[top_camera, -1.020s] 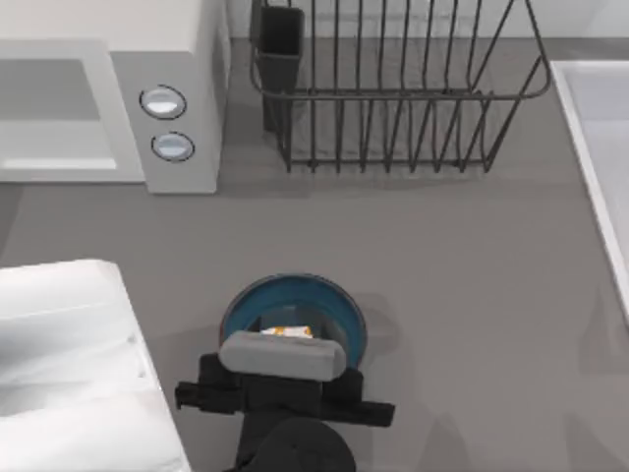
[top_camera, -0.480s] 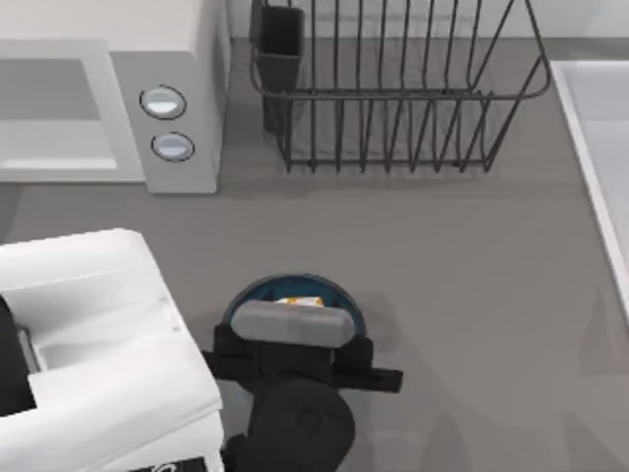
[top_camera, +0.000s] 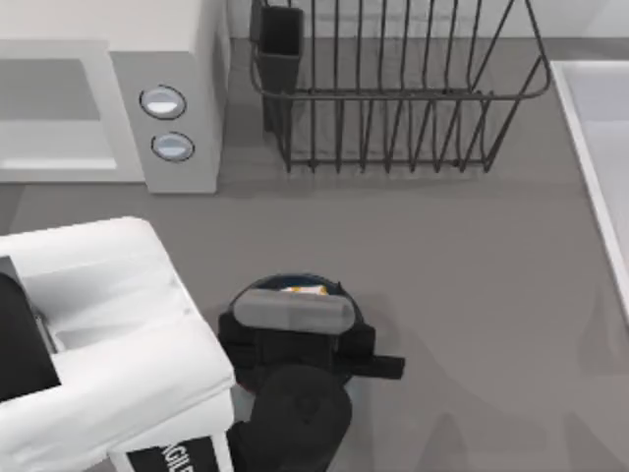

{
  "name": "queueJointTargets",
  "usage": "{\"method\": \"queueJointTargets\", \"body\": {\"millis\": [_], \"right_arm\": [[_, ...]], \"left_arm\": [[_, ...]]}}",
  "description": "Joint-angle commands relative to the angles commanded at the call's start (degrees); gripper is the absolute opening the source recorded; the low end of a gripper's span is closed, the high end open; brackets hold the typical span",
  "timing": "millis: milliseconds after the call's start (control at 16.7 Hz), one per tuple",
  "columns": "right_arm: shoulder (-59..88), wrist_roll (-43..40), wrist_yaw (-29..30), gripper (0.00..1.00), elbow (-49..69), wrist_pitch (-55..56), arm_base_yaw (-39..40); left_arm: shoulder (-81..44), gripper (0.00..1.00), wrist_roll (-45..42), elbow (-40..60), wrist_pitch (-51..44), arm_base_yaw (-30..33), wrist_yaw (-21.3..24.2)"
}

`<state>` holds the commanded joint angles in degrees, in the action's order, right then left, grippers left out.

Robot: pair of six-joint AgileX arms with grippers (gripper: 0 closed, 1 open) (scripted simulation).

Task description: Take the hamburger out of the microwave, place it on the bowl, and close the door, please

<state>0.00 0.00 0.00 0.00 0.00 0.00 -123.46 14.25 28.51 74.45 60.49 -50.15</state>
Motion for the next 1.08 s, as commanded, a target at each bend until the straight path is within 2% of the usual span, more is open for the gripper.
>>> {"method": "queueJointTargets", "body": {"millis": [660, 1080], "right_arm": [[0.0, 0.0, 0.0, 1.0, 0.0, 0.0, 0.0], [0.0, 0.0, 0.0, 1.0, 0.0, 0.0, 0.0]], "left_arm": [[0.0, 0.98, 0.0, 0.0, 0.0, 0.0, 0.0], [0.0, 1.0, 0.0, 0.0, 0.0, 0.0, 0.0]]}}
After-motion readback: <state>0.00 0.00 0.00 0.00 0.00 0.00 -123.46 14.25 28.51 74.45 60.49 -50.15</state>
